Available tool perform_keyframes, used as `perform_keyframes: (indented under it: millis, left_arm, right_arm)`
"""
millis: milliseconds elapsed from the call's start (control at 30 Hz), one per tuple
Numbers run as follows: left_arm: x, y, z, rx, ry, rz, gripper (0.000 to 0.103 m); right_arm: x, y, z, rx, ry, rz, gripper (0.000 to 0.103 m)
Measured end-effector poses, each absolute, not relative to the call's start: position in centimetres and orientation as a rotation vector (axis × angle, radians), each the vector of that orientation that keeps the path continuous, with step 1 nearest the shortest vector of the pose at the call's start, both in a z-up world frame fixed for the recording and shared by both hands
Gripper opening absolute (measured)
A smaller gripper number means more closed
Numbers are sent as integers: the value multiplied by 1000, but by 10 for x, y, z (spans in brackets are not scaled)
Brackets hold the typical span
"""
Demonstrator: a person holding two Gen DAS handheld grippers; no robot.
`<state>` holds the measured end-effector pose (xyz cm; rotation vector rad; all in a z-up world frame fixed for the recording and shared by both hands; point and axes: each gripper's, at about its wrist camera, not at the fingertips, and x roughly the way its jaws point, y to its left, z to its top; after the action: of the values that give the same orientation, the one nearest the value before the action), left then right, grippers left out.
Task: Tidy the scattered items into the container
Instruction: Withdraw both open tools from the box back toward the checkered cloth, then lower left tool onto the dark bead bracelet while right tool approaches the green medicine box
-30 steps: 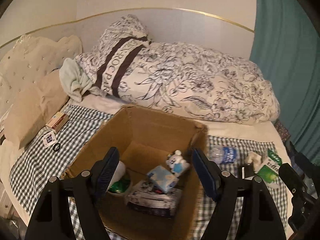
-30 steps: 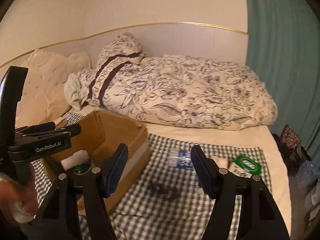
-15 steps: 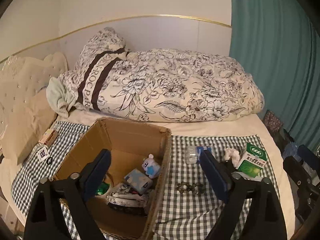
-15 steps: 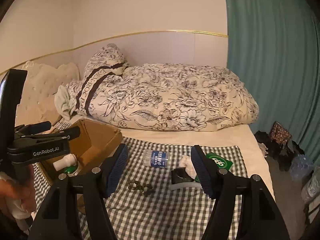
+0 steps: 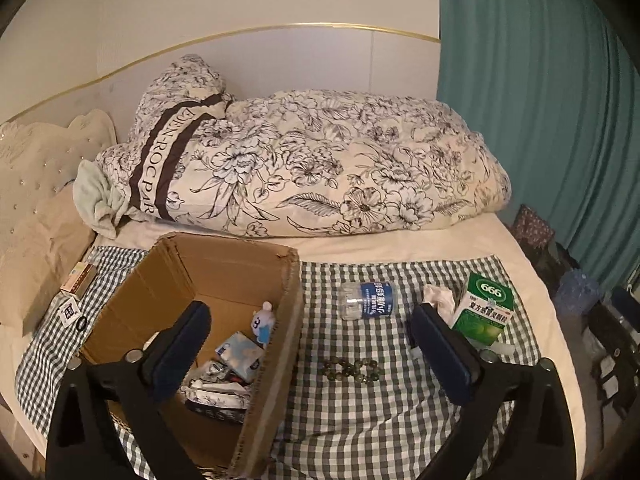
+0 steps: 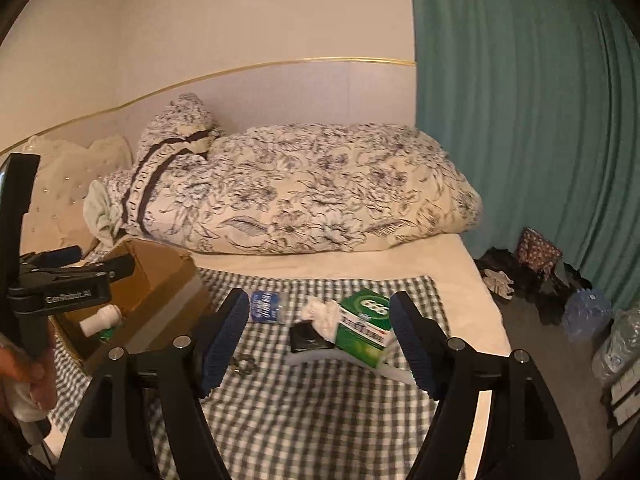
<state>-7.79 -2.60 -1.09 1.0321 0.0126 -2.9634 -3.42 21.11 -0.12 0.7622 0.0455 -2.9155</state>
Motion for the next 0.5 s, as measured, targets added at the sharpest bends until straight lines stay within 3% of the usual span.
perform_keyframes:
  millis: [500]
  left_arm:
    - [-99,0,-54,1171,51,-2976,103]
  right_arm:
    - [-55,261,-33,871,96,-2911,77]
